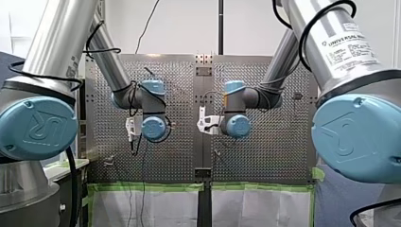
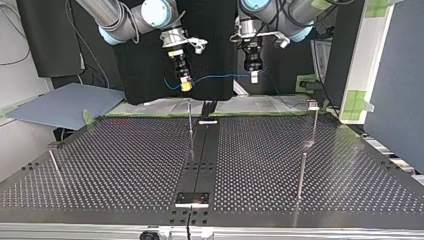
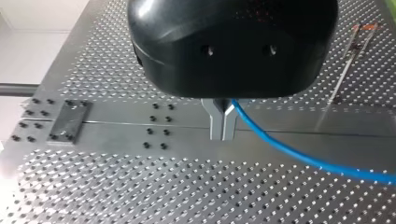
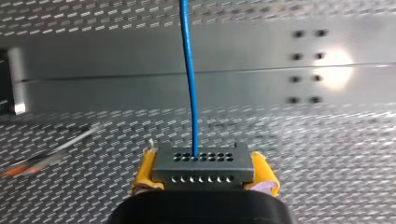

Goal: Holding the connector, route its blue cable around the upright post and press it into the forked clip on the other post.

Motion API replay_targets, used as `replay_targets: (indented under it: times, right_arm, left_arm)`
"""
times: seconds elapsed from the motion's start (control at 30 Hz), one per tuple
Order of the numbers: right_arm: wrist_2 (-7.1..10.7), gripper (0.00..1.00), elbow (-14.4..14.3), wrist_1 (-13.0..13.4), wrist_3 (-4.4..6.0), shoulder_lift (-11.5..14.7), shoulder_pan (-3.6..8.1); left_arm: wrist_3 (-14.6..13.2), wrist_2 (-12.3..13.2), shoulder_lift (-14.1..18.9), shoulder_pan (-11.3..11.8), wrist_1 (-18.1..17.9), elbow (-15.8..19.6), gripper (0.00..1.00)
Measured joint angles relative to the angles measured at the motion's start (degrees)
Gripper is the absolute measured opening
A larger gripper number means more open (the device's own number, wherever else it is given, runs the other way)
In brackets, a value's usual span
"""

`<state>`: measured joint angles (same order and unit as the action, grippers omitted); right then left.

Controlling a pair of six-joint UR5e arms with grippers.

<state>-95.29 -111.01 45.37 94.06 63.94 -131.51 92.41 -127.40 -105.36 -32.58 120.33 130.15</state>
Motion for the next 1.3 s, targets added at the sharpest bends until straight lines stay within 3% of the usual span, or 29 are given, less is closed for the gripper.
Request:
replay_targets:
  times: [0.6,1.03,1.3]
  right_arm:
    - [2.99,0.00,7.0,-7.5,-0.66,9.7,-0.02]
    - [4.65,0.00,10.3,-10.7,-0.79,10.5,-0.32]
    - [5.82,0.00,12.0,-12.1,-0.76,10.4,-0.03]
  left_arm:
    - [0.6,-2.7,9.3,1.9,7.7,-2.3,0.00]
    - [3.4,-2.7,15.8,4.3,14.3,-7.5,0.00]
    - [4.4,-1.0,20.2,8.0,18.7,-8.5,0.00]
